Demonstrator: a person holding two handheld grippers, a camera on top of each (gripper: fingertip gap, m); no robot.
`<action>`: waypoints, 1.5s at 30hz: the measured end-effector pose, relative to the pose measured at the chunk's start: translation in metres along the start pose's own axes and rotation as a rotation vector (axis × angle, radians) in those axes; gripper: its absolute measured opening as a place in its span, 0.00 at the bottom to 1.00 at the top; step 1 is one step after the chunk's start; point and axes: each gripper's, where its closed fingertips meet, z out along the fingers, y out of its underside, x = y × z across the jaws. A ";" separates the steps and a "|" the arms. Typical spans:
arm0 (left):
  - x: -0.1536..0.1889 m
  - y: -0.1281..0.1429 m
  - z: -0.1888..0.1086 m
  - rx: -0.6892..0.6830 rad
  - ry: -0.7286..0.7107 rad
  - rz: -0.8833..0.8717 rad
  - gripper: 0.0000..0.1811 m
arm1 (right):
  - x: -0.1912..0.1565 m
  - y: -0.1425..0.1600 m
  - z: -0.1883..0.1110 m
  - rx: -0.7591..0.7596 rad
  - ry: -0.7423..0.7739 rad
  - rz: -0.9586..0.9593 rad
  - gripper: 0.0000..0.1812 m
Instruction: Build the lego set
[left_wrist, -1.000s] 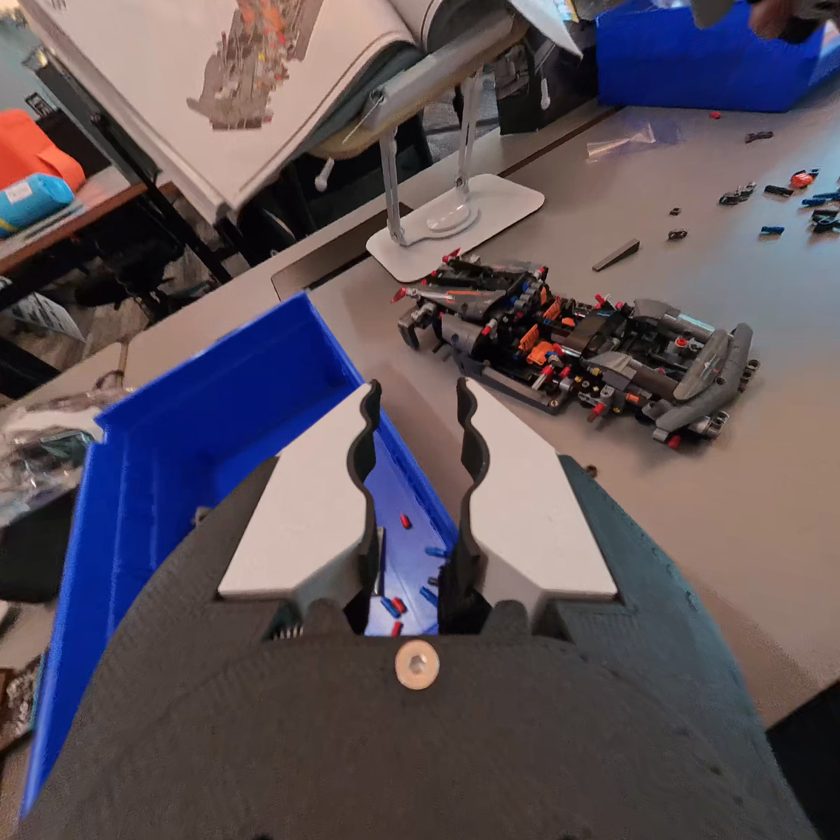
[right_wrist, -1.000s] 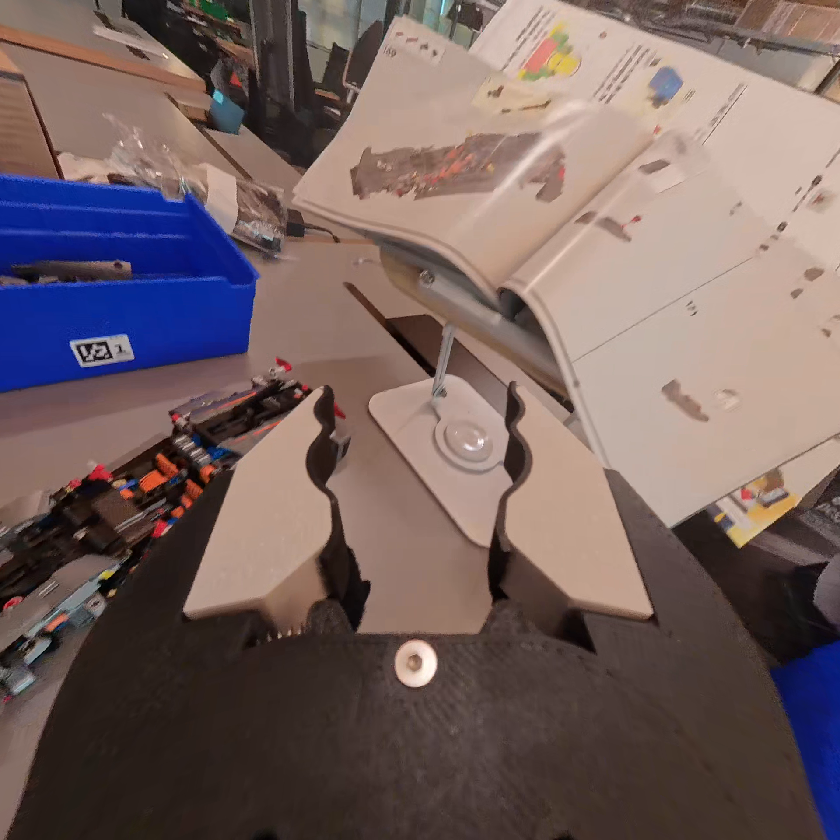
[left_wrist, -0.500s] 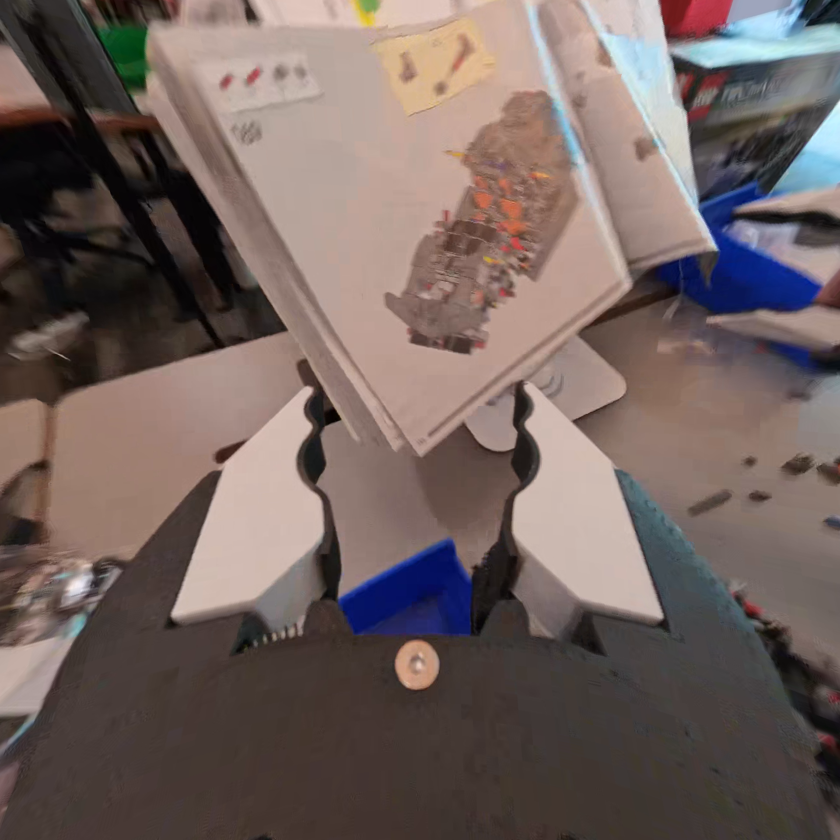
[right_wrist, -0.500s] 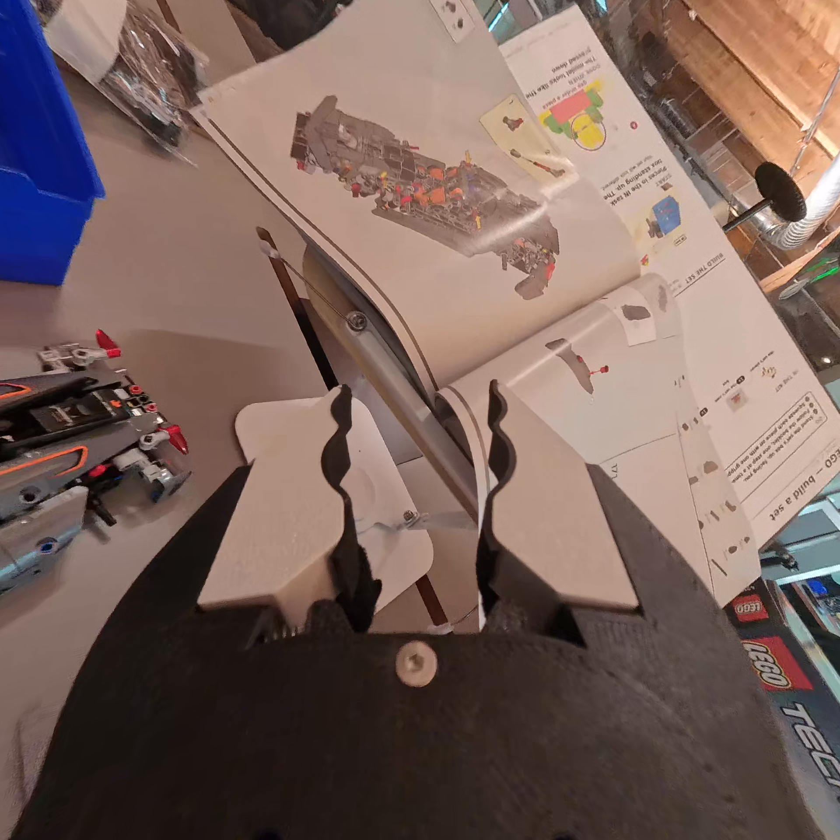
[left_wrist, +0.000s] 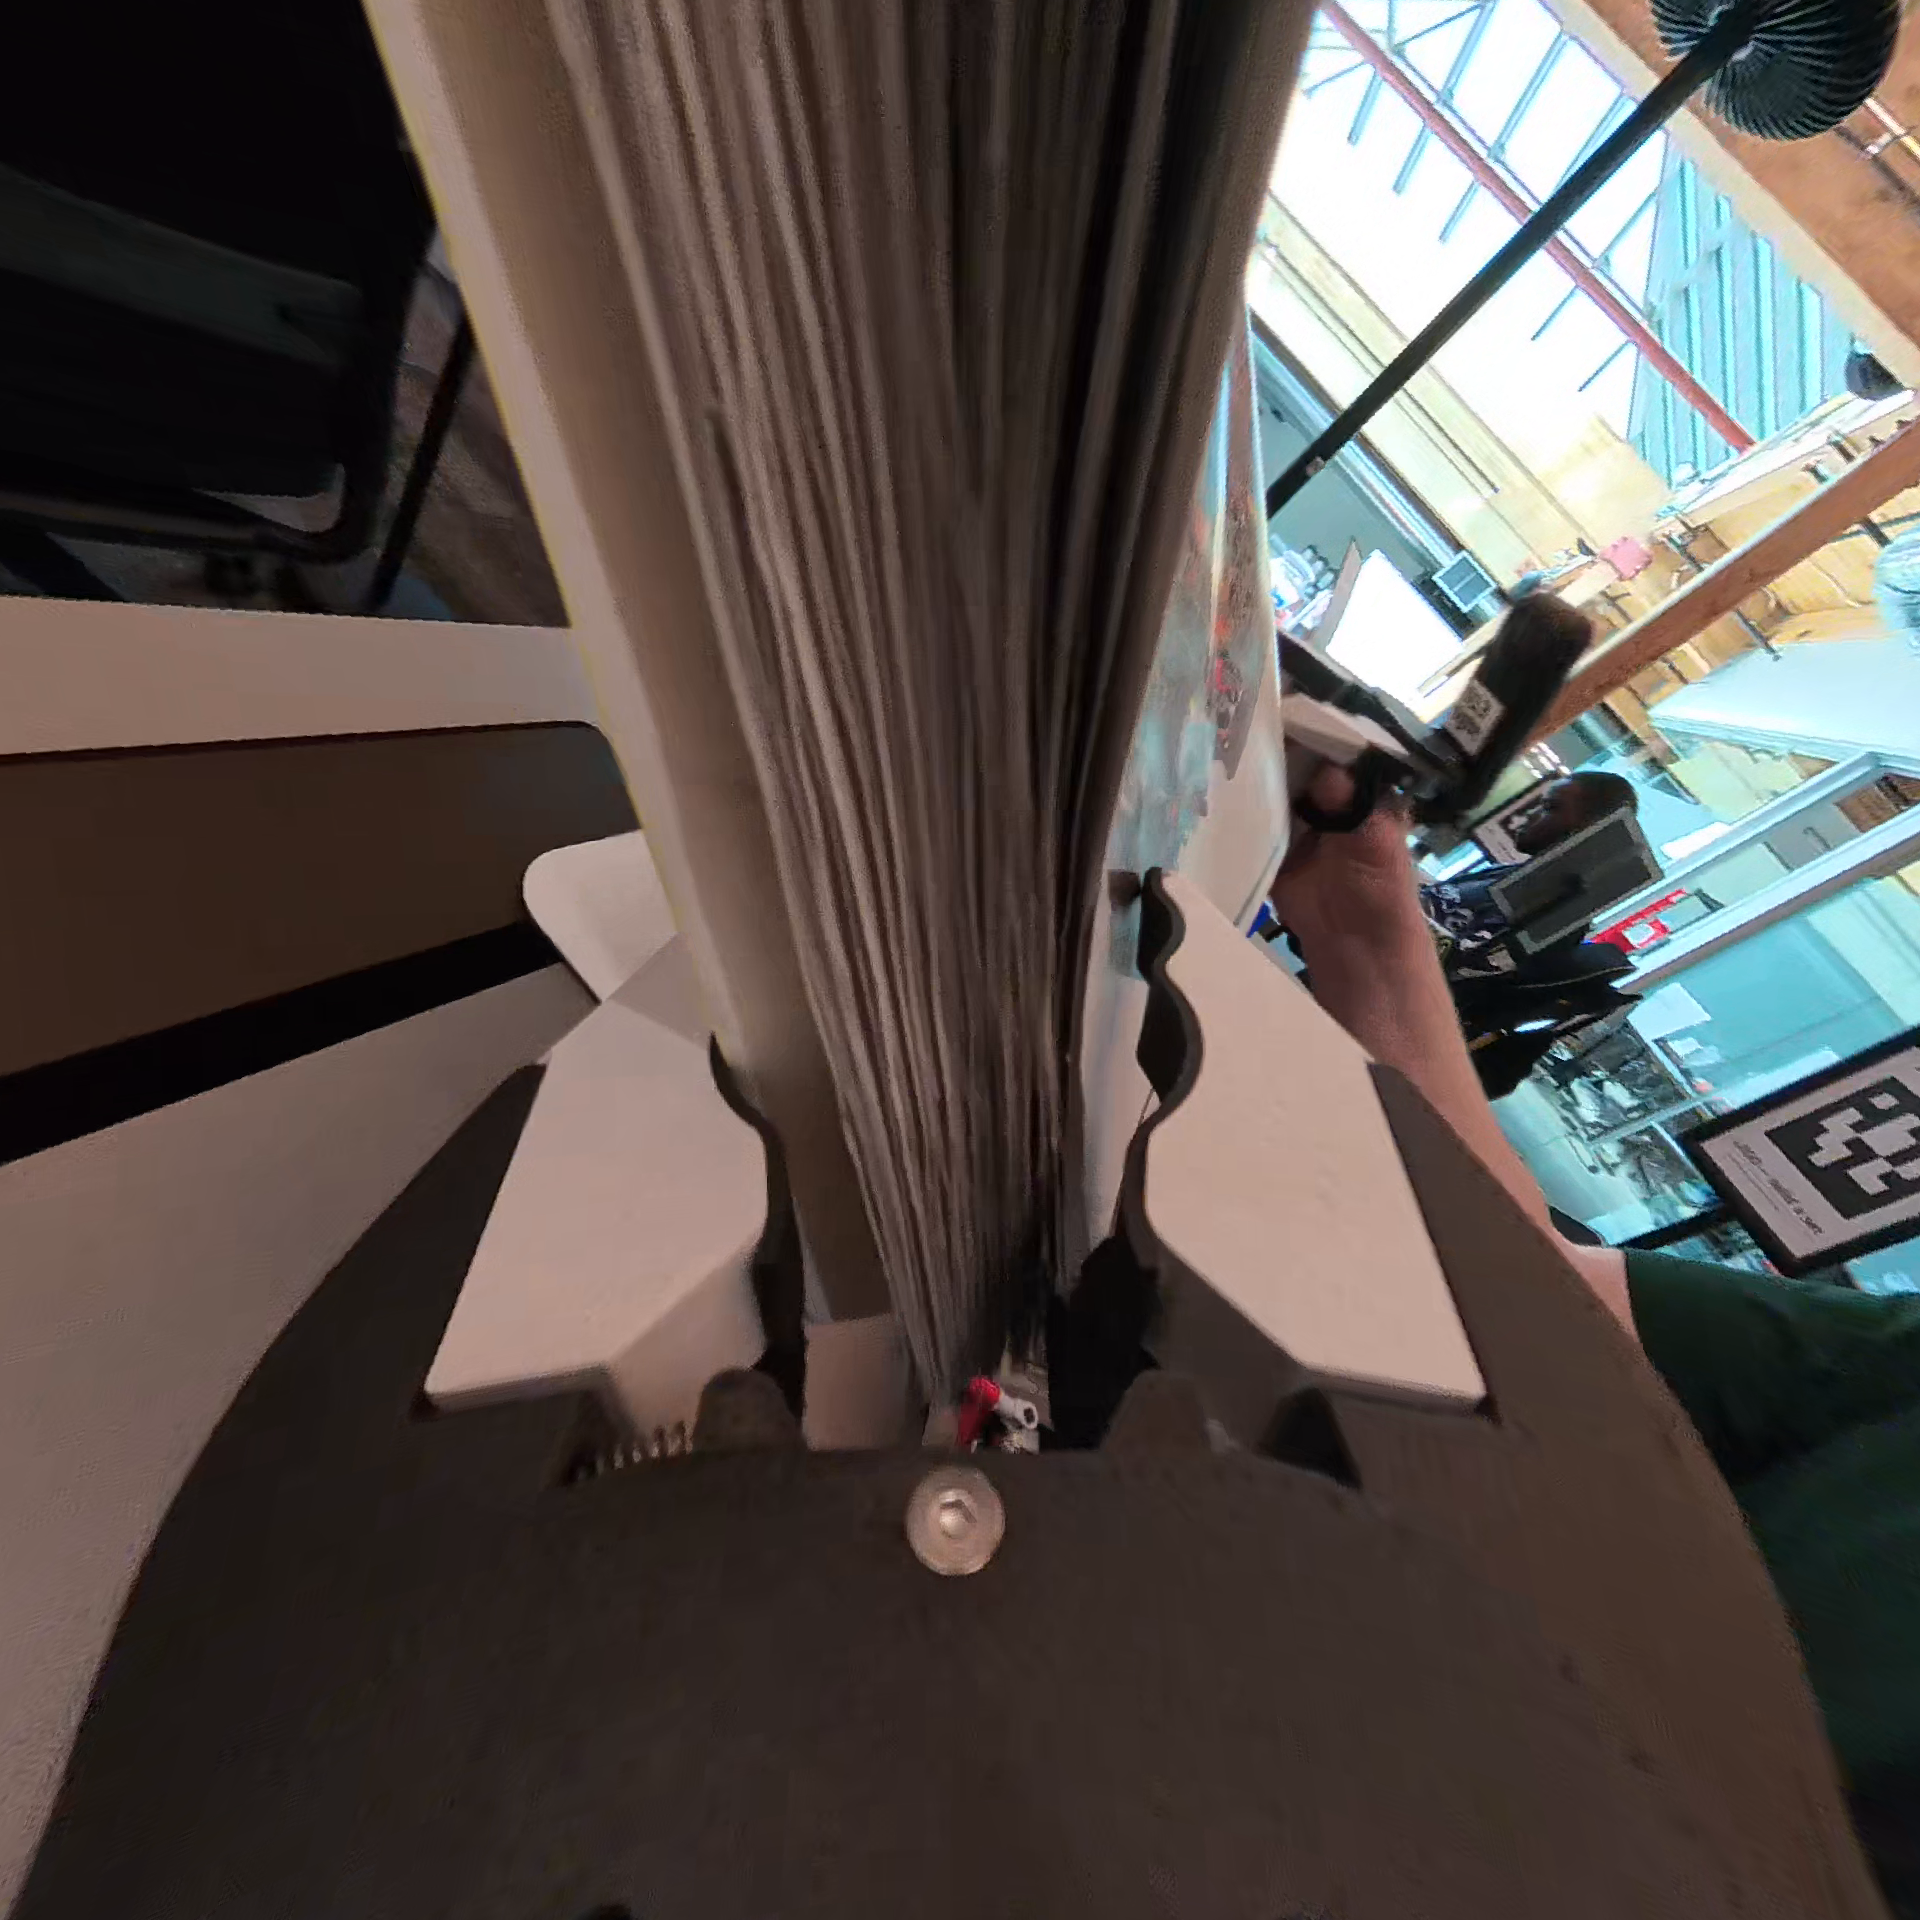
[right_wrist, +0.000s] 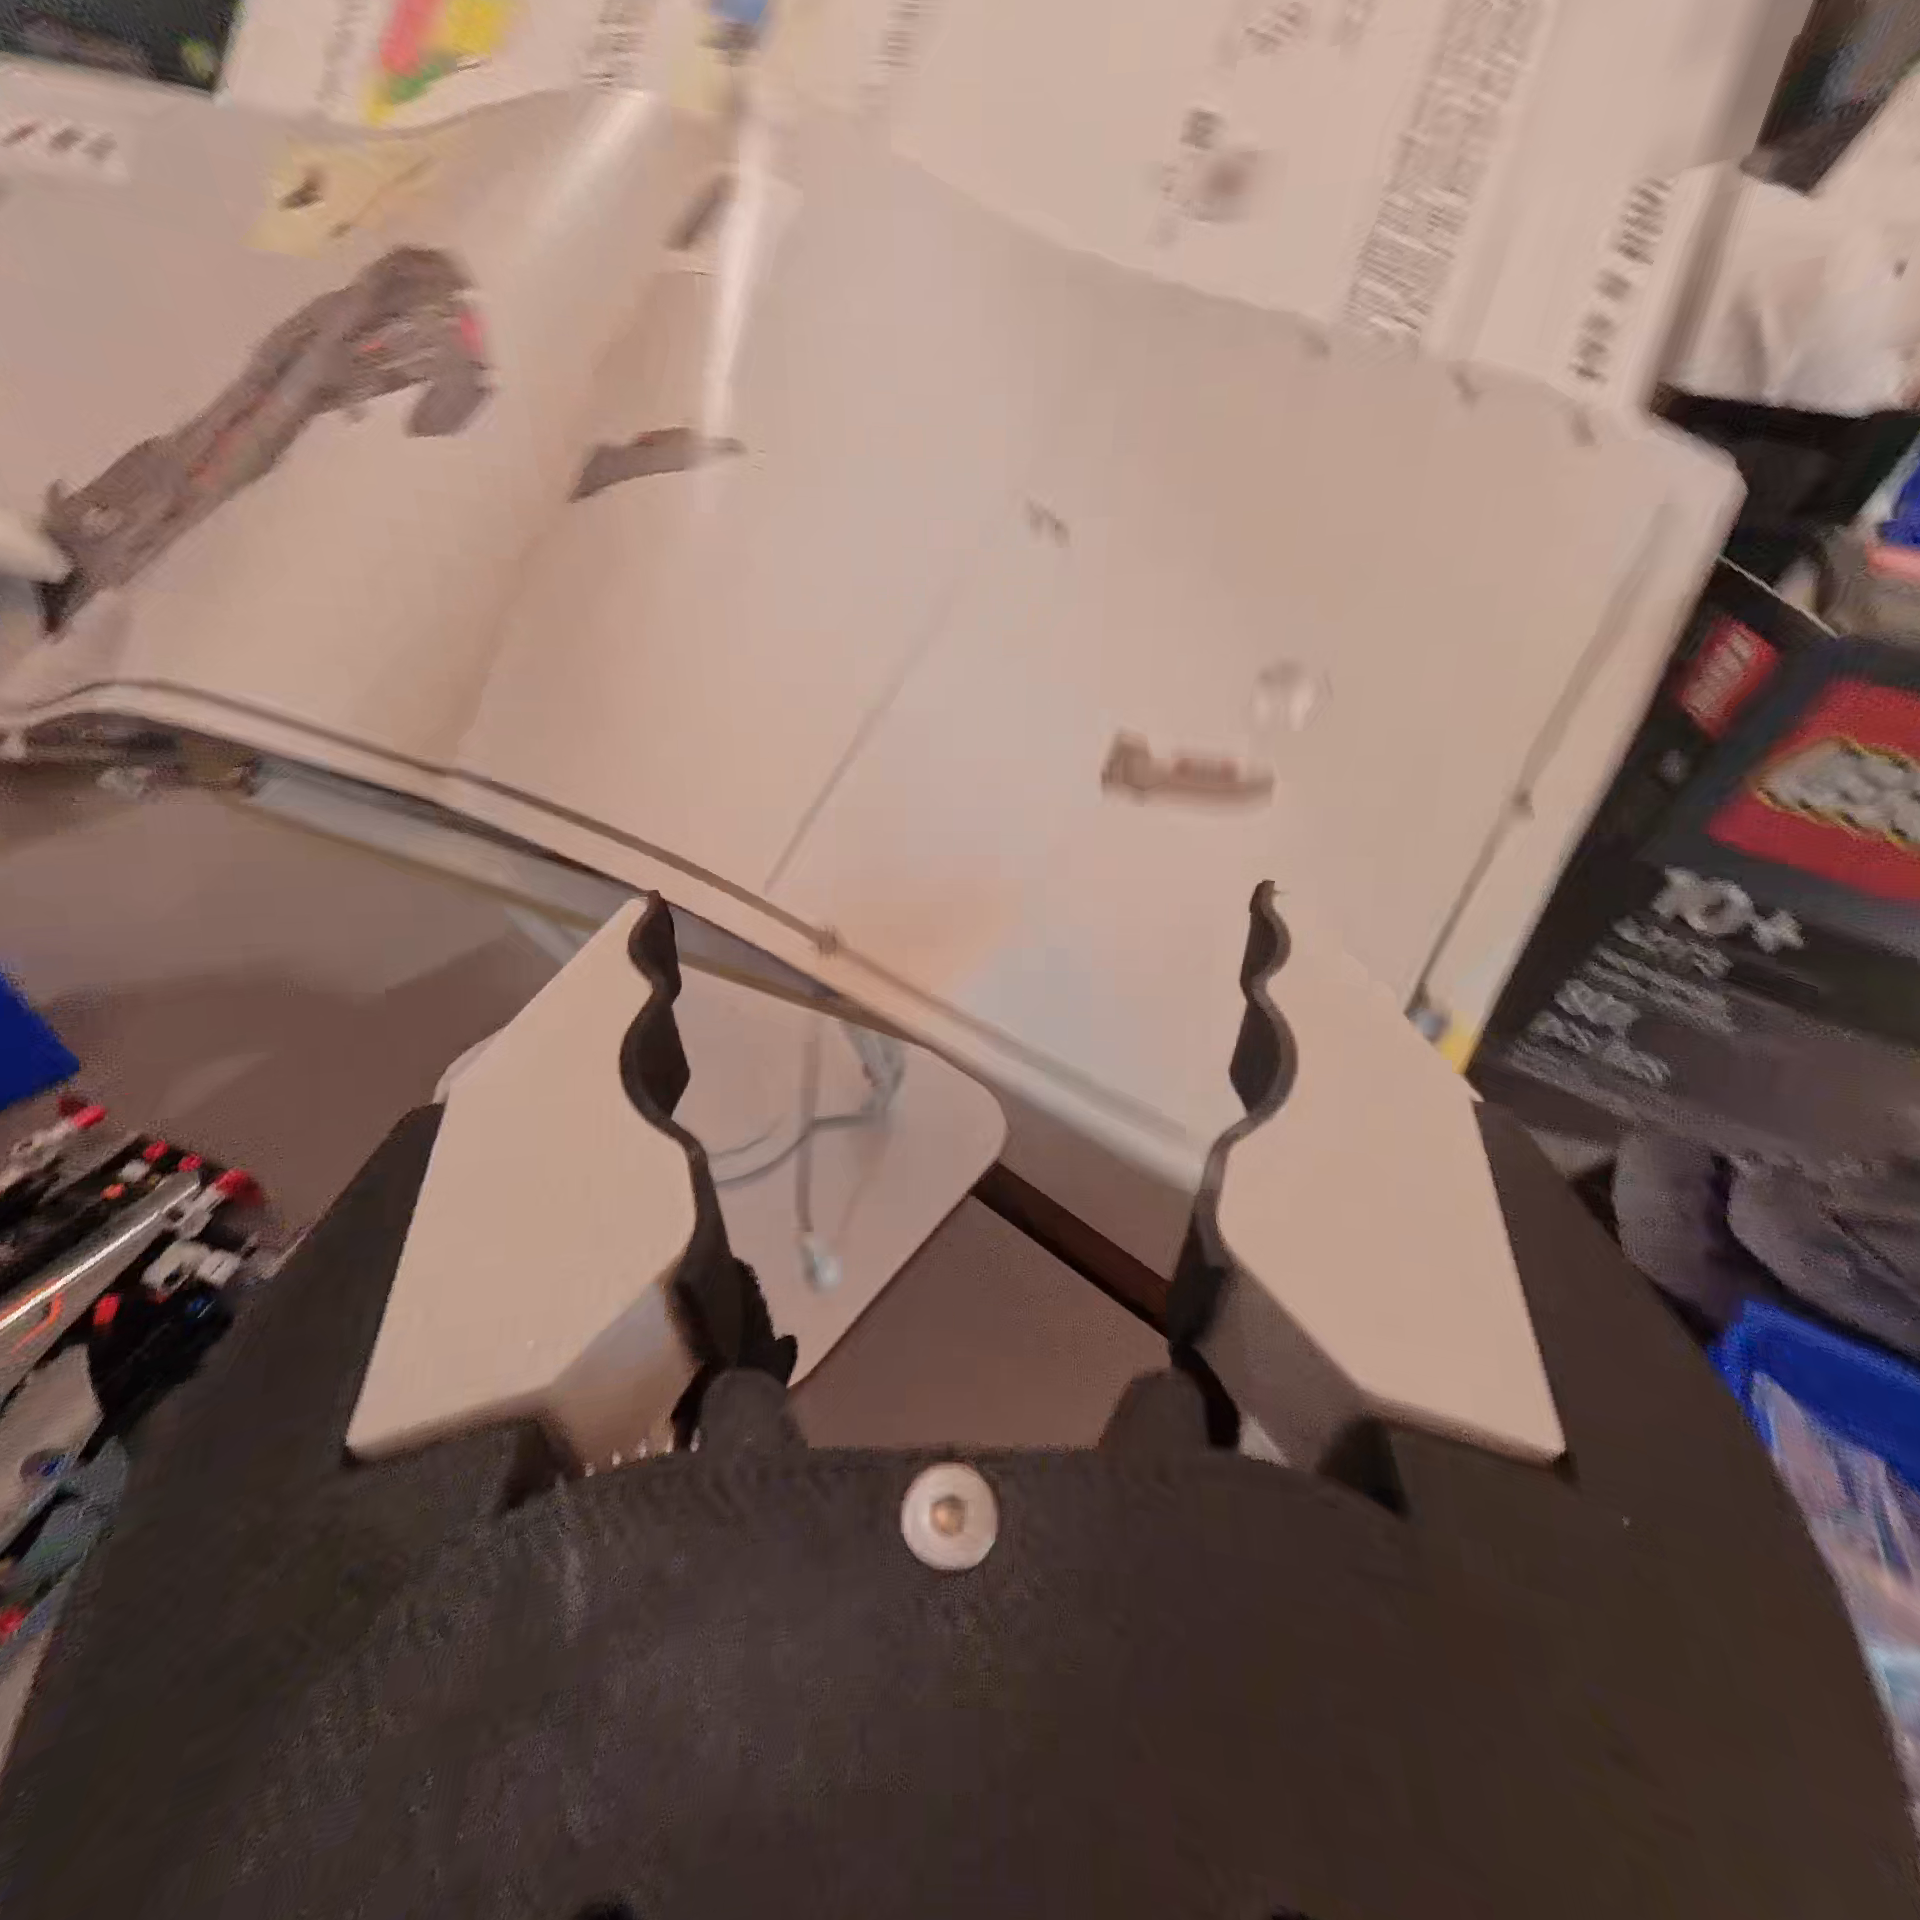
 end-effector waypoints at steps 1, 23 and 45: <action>-0.002 0.003 0.003 -0.004 0.009 -0.011 0.37 | 0.020 0.004 -0.002 0.019 0.021 0.081 0.59; 0.012 -0.014 0.015 0.004 0.097 0.037 0.09 | 0.058 0.021 0.039 0.311 -0.624 0.873 0.05; -0.018 -0.042 -0.028 0.010 0.057 0.066 0.19 | -0.028 0.028 -0.020 0.350 -0.511 0.912 0.05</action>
